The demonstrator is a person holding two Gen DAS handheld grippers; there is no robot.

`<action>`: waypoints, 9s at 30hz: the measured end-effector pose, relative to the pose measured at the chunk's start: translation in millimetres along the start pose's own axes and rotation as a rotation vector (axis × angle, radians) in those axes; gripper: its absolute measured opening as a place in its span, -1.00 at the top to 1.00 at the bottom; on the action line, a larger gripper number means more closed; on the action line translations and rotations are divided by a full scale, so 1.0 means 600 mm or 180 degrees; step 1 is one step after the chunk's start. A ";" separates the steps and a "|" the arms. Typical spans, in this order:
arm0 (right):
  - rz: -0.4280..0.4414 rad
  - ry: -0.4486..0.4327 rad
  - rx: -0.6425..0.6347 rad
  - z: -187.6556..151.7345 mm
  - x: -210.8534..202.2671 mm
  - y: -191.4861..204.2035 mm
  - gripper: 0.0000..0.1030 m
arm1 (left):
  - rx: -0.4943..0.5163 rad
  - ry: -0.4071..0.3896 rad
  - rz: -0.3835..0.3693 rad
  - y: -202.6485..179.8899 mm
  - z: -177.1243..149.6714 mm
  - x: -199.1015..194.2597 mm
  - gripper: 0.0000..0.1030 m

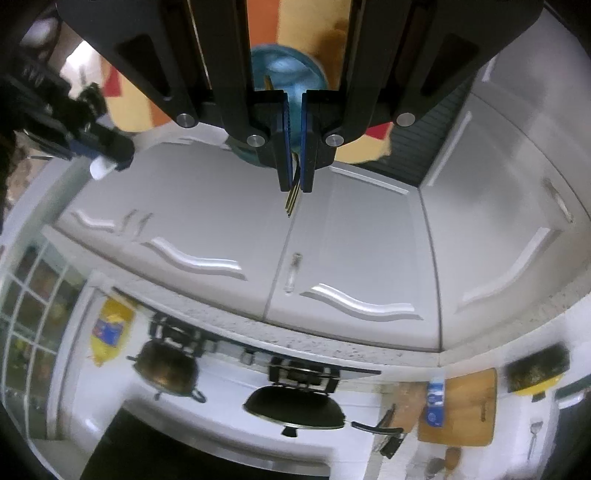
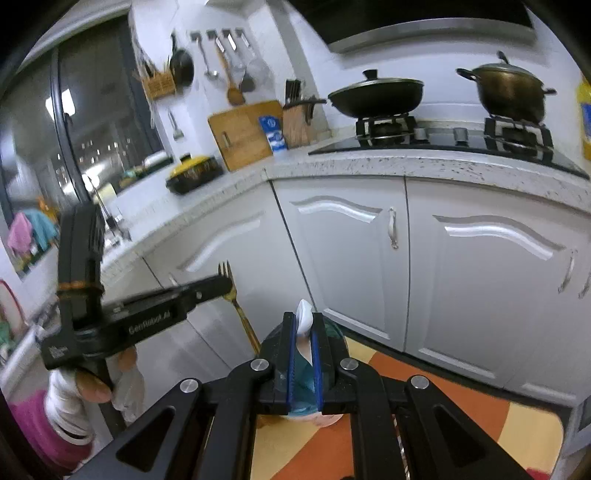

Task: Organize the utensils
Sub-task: 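Carry the white spoon with the right tool into the floral cup and release, then withdraw the right tool from the cup back over the utensils, then lower the left tool onto a wooden chopstick and close it, then lift the chopstick with the left tool while the right tool grasps the fork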

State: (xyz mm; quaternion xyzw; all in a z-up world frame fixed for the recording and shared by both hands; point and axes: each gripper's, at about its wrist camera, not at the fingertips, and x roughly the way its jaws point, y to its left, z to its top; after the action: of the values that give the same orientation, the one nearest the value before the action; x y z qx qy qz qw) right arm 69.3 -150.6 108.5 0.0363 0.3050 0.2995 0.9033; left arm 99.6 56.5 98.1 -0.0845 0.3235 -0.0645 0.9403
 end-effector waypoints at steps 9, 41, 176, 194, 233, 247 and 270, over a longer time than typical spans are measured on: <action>-0.0026 0.0412 0.0077 -0.036 0.113 -0.025 0.86 | 0.0108 0.0044 0.0257 0.003 -0.019 0.069 0.95; -0.0137 0.0492 0.0392 -0.085 0.076 -0.049 0.42 | -0.0010 0.0241 0.0258 -0.018 -0.088 0.026 0.28; -0.0690 0.0887 0.1519 -0.314 0.020 -0.356 0.44 | 0.0306 0.1684 -0.0429 -0.187 -0.318 0.192 0.87; -0.0407 0.0727 0.1393 -0.310 0.041 -0.377 0.59 | 0.0466 0.1696 -0.0043 -0.206 -0.297 0.217 0.41; -0.0962 0.1275 0.0904 -0.285 0.066 -0.295 0.92 | 0.0201 0.0962 -0.0671 -0.167 -0.223 0.026 0.92; -0.0807 0.0568 0.0662 -0.248 -0.109 -0.214 0.98 | 0.0075 0.0746 -0.0832 -0.142 -0.209 -0.035 0.92; -0.0817 0.0861 0.0883 -0.269 -0.041 -0.255 0.97 | 0.0073 0.0674 -0.0866 -0.138 -0.199 -0.053 0.92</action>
State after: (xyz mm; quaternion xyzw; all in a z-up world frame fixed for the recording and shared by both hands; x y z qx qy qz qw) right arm 40.4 -308.3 -47.3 0.0805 0.4637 0.1396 0.8712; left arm -5.0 -32.8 40.8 -0.1094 0.4055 -0.2034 0.8844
